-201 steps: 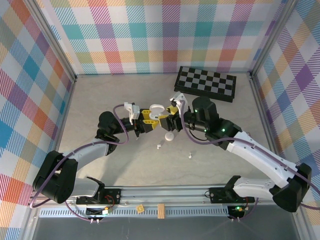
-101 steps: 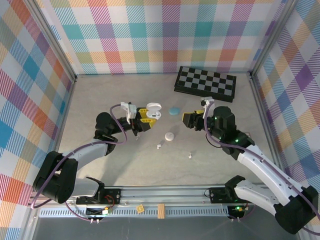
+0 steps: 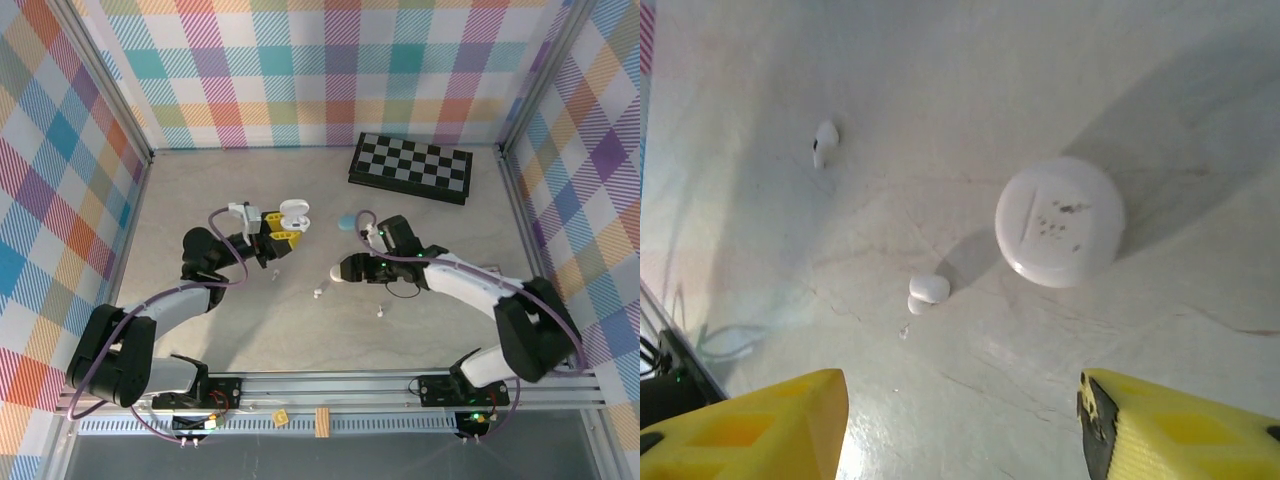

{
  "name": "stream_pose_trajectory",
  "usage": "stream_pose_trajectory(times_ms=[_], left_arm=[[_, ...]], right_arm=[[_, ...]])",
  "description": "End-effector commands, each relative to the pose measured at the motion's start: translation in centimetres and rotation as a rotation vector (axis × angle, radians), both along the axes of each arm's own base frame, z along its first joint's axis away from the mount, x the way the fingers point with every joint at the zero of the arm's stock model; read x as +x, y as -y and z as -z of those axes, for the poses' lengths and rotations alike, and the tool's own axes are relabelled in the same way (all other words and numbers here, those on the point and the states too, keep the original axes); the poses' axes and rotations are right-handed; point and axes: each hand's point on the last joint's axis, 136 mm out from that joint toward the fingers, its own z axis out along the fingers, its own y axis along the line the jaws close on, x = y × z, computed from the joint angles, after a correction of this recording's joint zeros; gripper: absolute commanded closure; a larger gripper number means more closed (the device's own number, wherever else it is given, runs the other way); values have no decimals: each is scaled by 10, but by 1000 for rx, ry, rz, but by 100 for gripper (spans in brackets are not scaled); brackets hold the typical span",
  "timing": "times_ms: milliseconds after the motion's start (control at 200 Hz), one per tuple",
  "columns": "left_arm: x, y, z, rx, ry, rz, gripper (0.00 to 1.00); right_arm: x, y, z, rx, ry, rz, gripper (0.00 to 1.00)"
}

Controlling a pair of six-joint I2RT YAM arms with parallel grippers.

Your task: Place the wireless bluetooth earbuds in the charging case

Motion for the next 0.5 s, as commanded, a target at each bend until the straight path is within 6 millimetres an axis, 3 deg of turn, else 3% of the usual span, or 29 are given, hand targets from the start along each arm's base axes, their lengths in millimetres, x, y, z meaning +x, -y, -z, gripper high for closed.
stream_pose_trajectory(times_ms=[0, 295, 495], left_arm=[[-7, -11, -20, -28, 81, -28, 66], [-10, -16, -26, -22, 95, -41, 66], [-13, -16, -28, -21, 99, -38, 66]], right_arm=[[-10, -27, -9, 48, -88, -74, 39], [-36, -71, 28, 59, -354, -35, 46], [-33, -80, 49, 22, -381, 14, 47]])
